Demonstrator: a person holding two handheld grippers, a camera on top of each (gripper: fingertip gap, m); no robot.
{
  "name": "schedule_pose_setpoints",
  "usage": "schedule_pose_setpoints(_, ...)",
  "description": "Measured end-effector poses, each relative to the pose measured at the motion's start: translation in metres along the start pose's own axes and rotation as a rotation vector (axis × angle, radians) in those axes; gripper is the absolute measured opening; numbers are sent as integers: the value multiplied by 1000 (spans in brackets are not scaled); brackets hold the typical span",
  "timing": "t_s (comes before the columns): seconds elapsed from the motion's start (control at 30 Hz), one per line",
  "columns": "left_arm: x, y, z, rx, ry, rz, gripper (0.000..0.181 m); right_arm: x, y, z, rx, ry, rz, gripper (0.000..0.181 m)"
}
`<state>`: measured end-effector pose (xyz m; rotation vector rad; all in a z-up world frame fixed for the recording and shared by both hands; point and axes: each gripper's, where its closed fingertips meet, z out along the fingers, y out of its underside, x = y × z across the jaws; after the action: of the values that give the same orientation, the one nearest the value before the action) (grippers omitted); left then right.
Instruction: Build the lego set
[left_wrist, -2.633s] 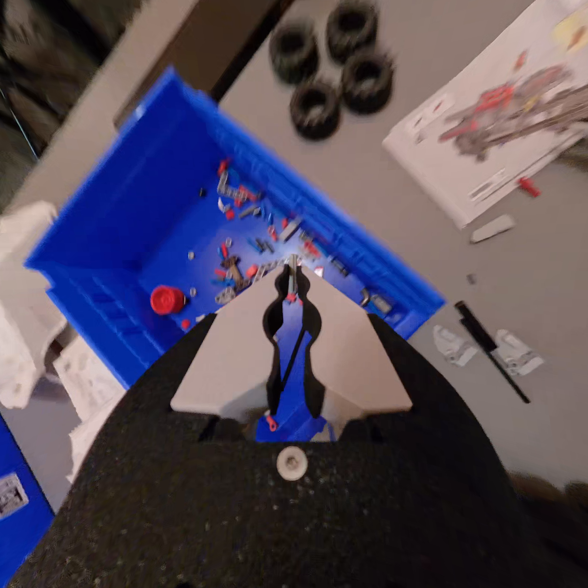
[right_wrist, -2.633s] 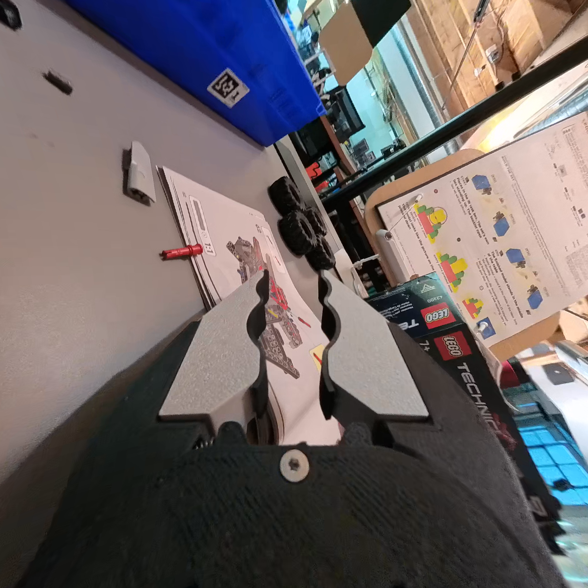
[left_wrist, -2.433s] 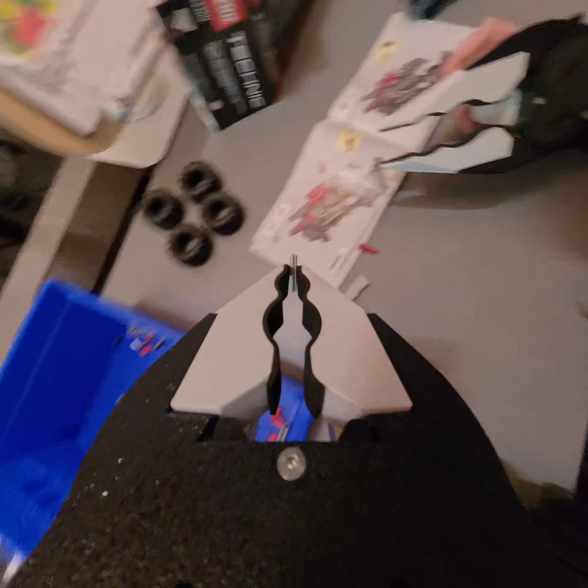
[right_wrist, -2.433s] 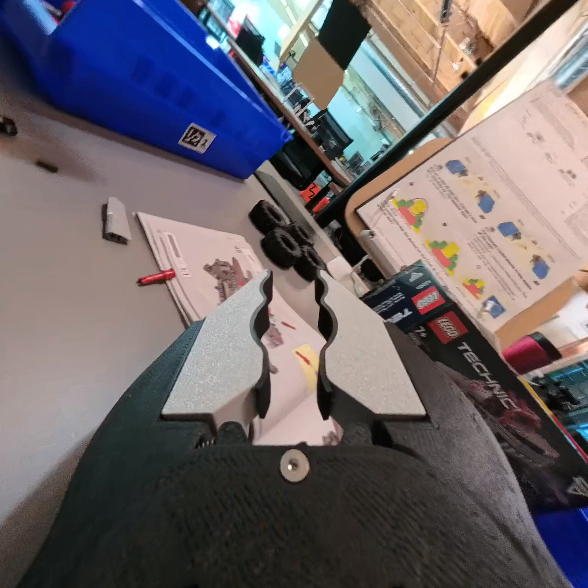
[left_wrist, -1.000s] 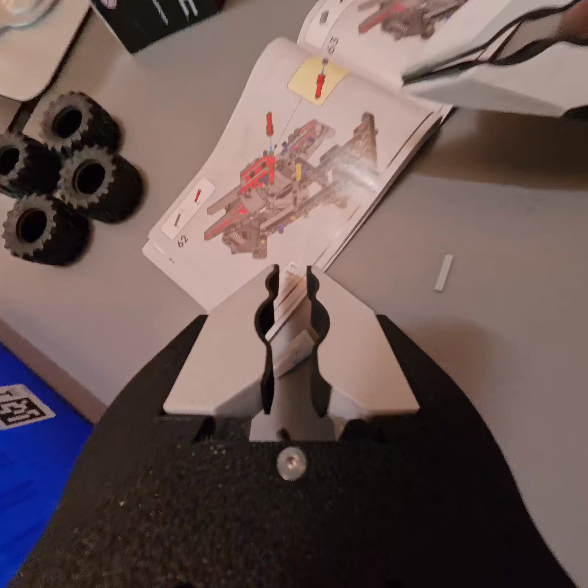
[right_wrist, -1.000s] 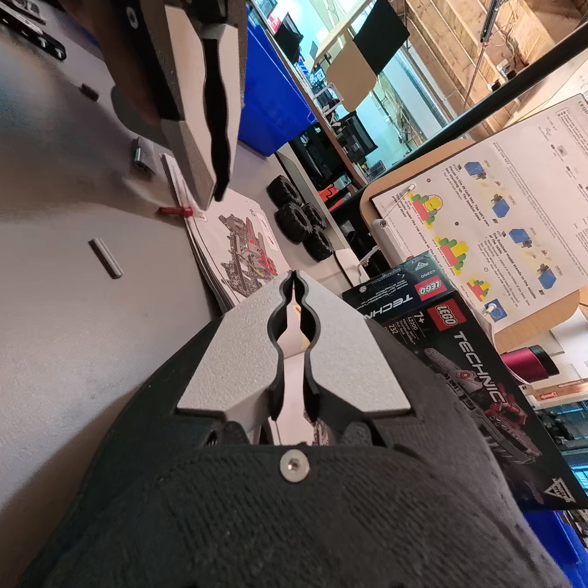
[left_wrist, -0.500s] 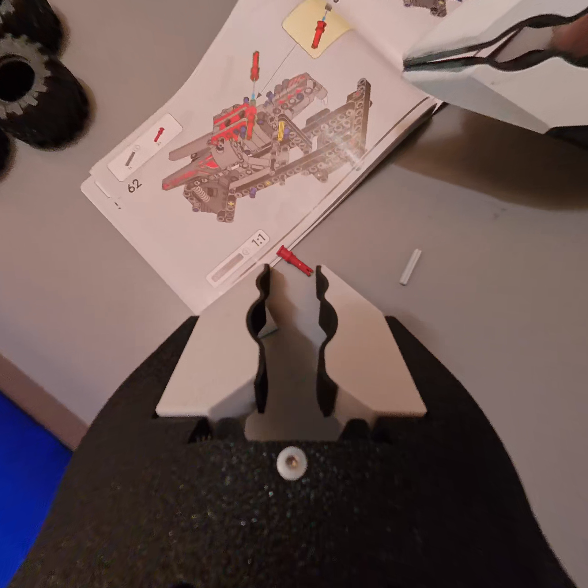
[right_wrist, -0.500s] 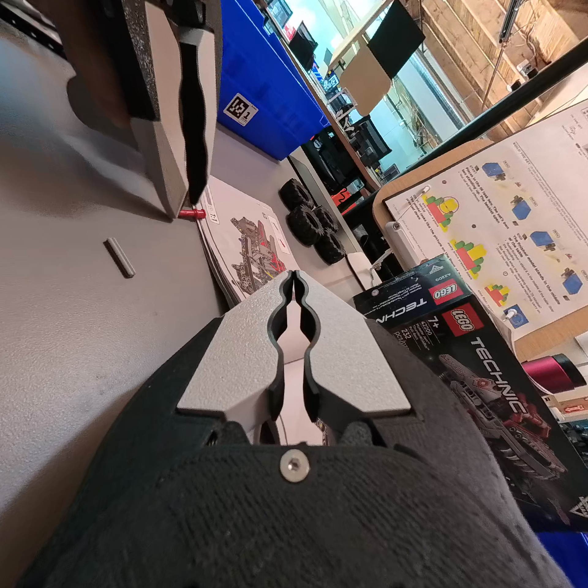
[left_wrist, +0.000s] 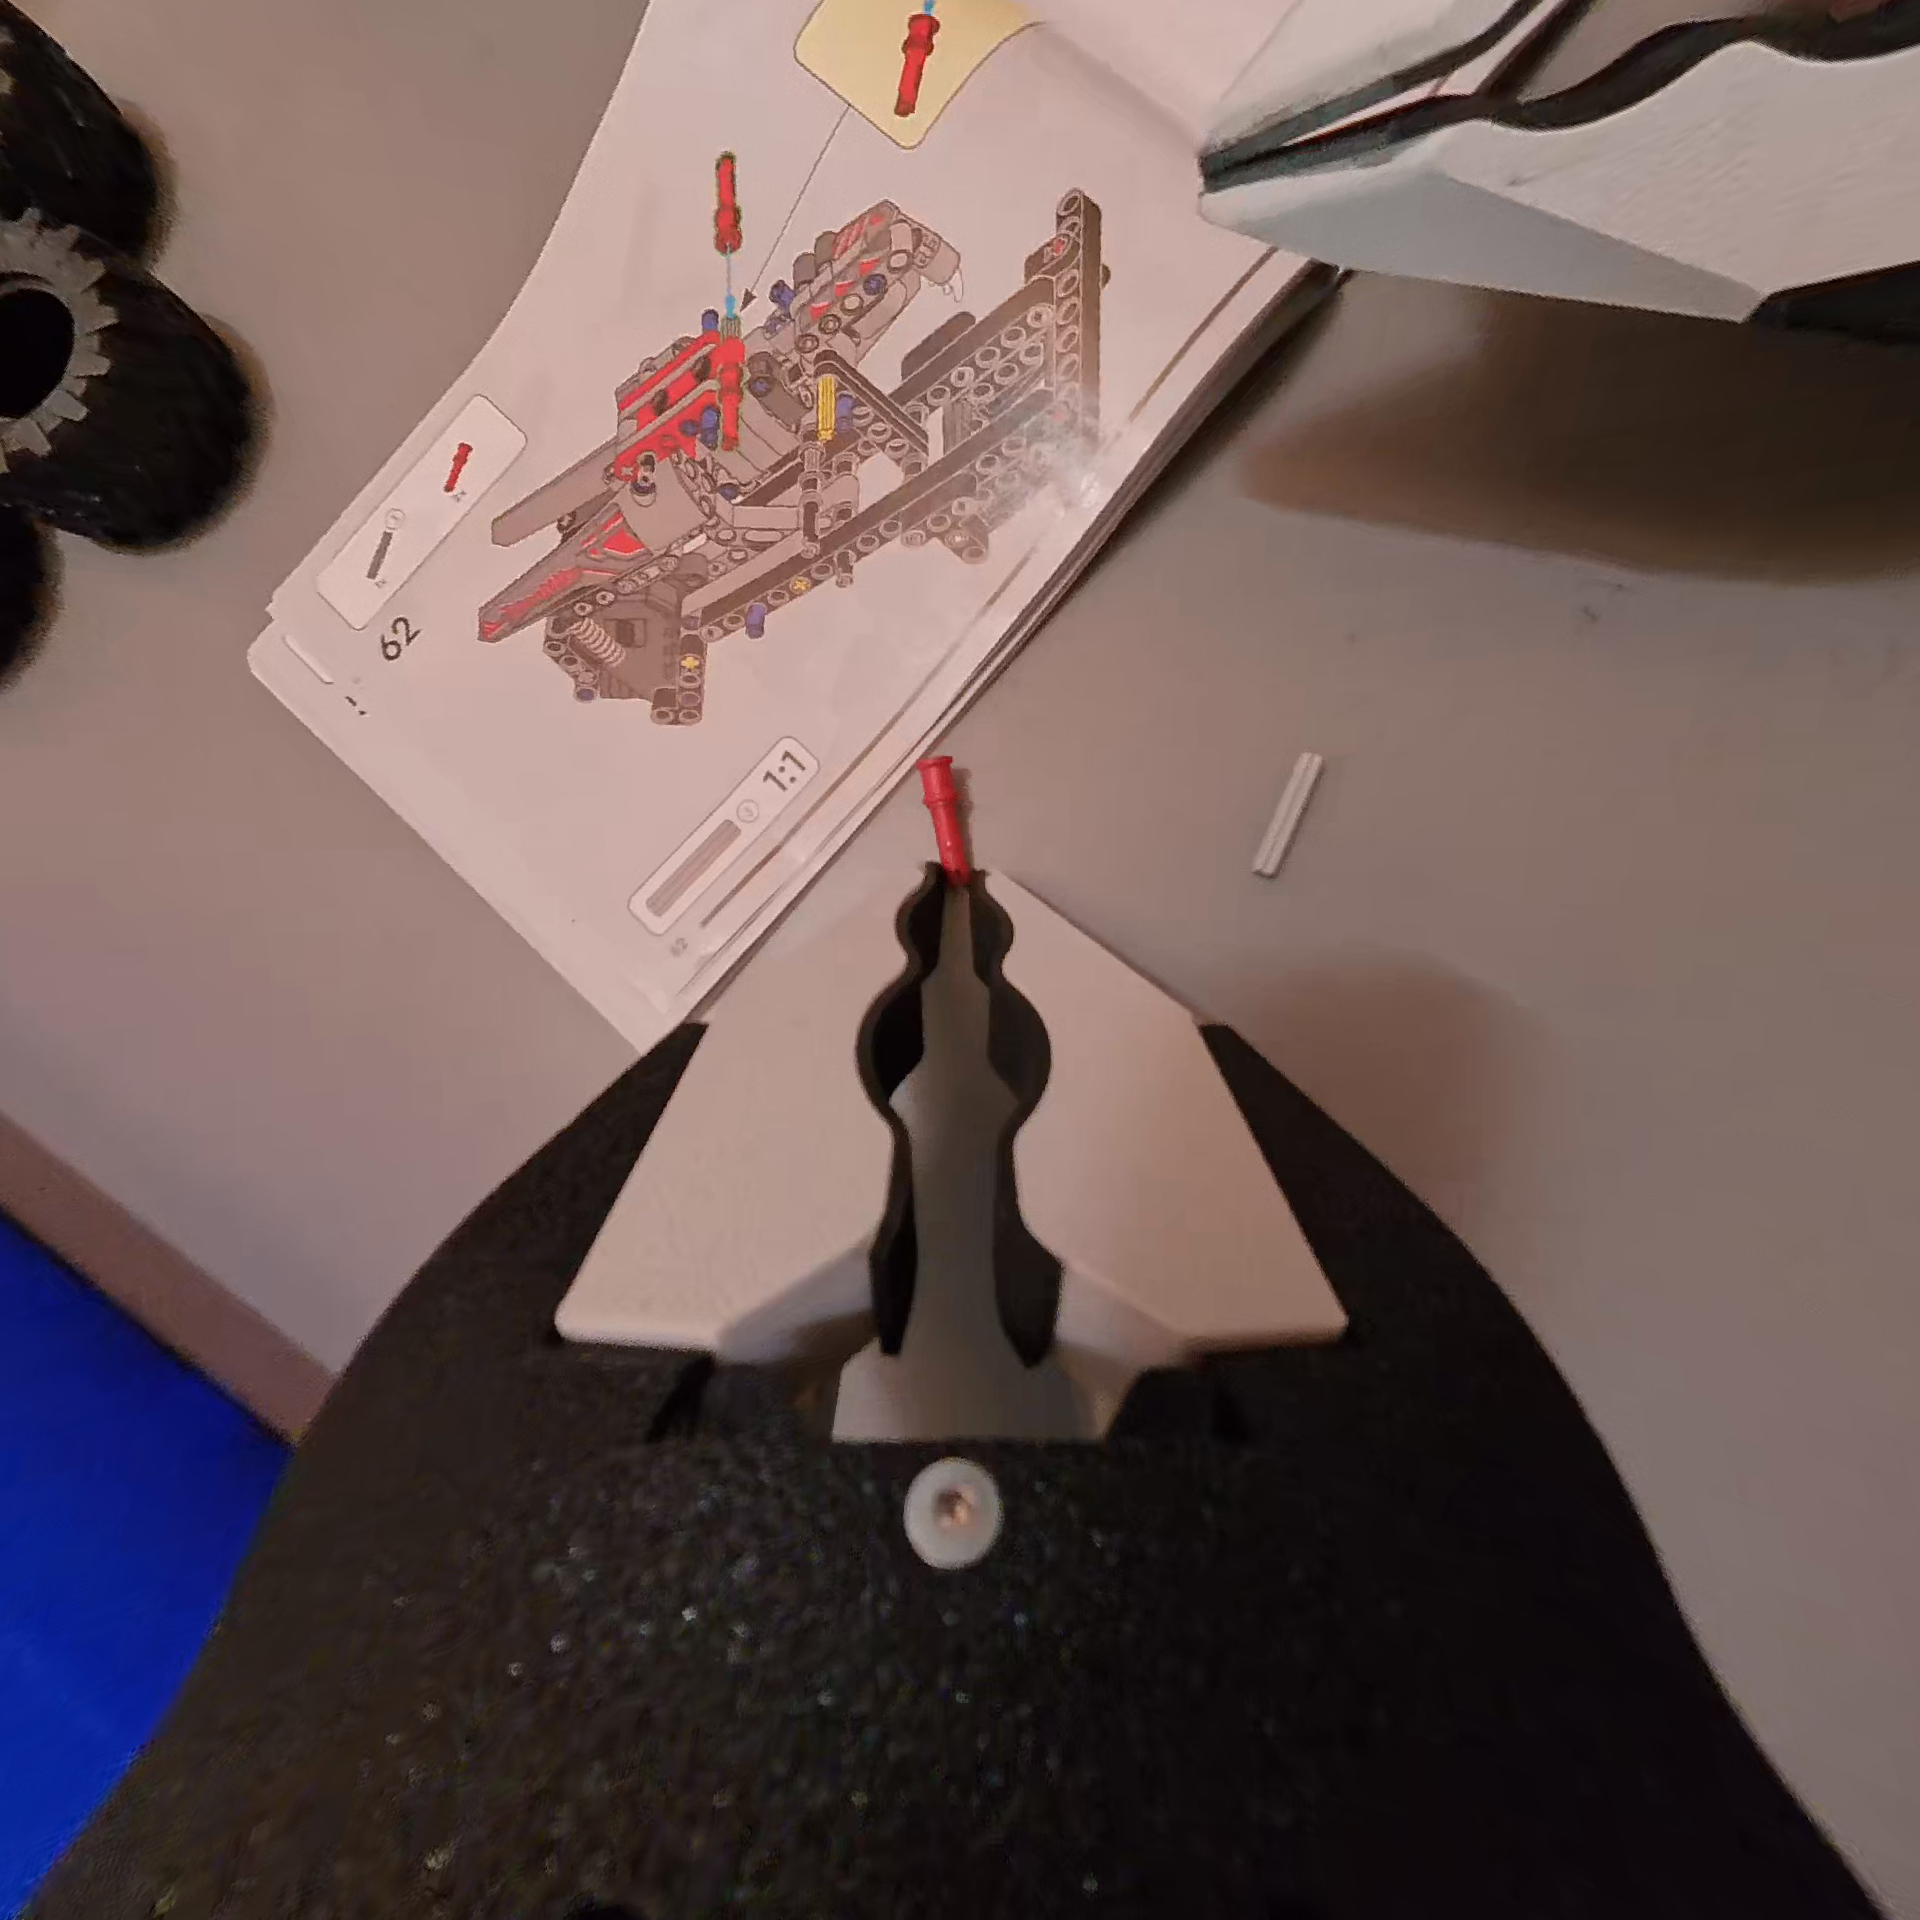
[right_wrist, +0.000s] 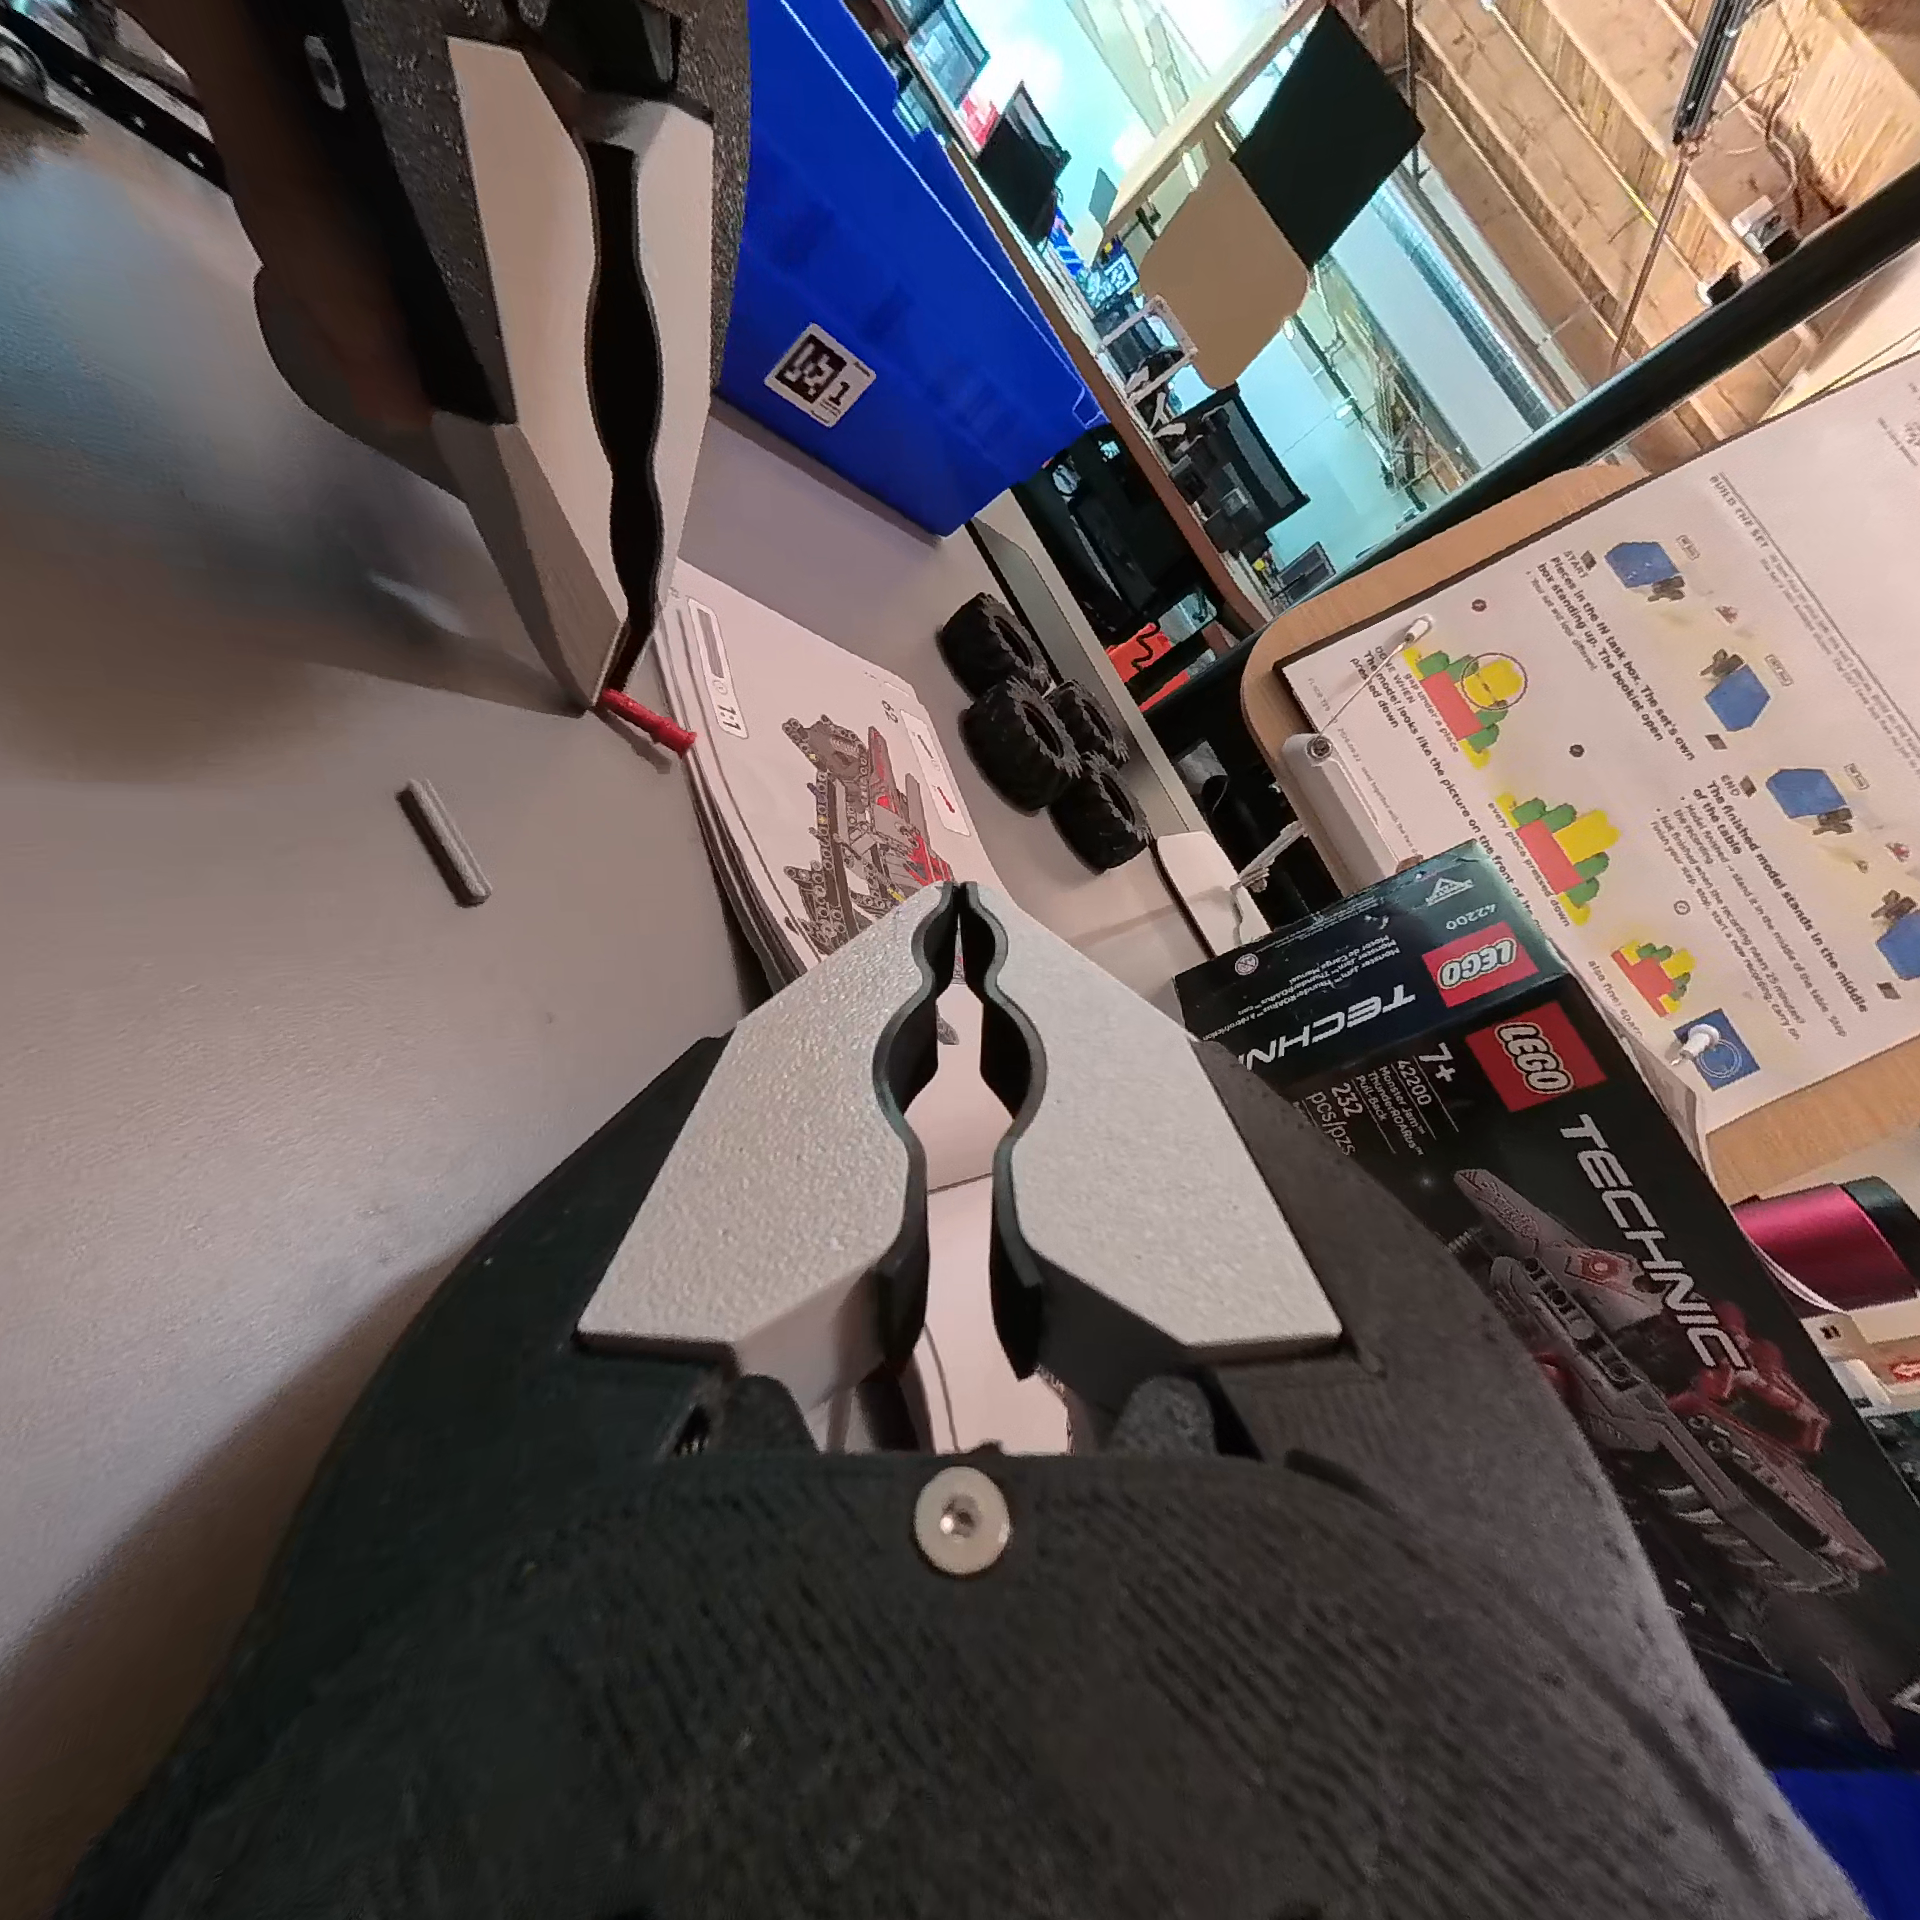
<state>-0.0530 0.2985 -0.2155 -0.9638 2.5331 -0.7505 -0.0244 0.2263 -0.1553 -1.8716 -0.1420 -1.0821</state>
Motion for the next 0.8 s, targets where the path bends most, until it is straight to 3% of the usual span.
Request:
schedule_pose_setpoints(0.03, 0, 0, -1, 2, -7, 15, 2, -1, 0, 0, 2, -9, 4, 0)
schedule_pose_setpoints(0.23, 9, -3, -6, 39, 1, 49, 2, -5, -2, -3, 0, -41, 33, 0)
schedule_pose_setpoints(0.37, 23, -21, -12, 139, 65, 41, 2, -7, -2, -4, 0, -75, 65, 7)
schedule_pose_setpoints(0.5, 33, -32, -12, 164, 66, 80, 2, -13, -1, -12, -1, -205, 185, 26)
schedule_pose_setpoints(0.67, 57, -47, -4, 182, 108, 151, 2, -18, 5, -45, -41, -438, 356, 34)
schedule_pose_setpoints(0.8, 83, -61, 5, 172, 166, 219, 2, -18, 23, -79, -143, -501, 376, 35)
